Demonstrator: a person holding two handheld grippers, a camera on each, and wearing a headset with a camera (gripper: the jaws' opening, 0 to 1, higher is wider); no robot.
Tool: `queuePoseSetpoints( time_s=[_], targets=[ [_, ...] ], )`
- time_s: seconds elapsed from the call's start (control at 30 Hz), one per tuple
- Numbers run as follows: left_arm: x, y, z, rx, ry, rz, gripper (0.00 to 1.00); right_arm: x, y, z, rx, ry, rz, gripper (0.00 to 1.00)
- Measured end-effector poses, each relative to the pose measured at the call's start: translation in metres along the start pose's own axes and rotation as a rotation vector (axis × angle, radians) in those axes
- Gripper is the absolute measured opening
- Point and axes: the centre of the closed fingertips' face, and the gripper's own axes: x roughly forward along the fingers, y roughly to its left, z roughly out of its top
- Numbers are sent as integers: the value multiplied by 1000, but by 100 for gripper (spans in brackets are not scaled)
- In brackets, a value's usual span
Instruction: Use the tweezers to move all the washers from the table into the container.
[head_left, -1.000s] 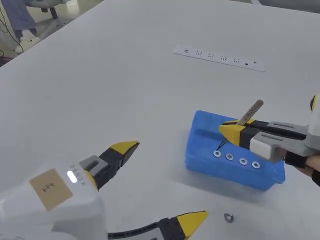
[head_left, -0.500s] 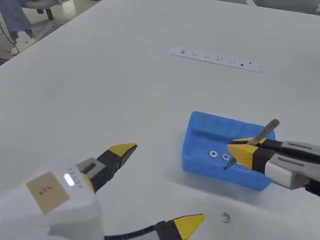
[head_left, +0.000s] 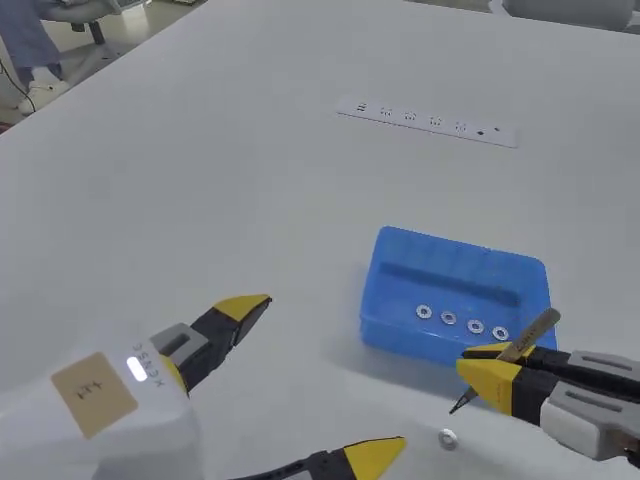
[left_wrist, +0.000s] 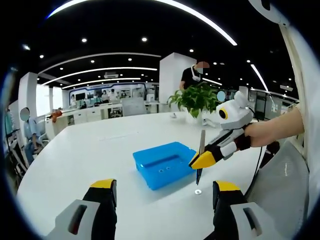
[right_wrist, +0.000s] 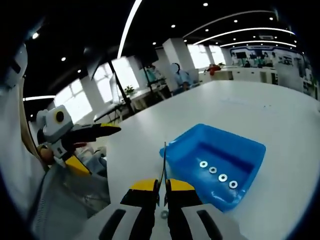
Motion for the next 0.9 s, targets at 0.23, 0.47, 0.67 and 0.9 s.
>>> queuePoseSetpoints(
  time_s=[0.23,0.47,0.67,0.9],
  targets=[
    [0,0,0,1,1,0,80,3,0,-15,22,27,6,4],
    [0,-1,-2,3,4,-2,80,7,2,-21,23,46,9,4],
    [0,0,-2,2,3,3,80,8,10,-26,-90,78,6,4],
    [0,0,-2,5,5,3,79,7,18,-32,-296,120,3,4]
  ],
)
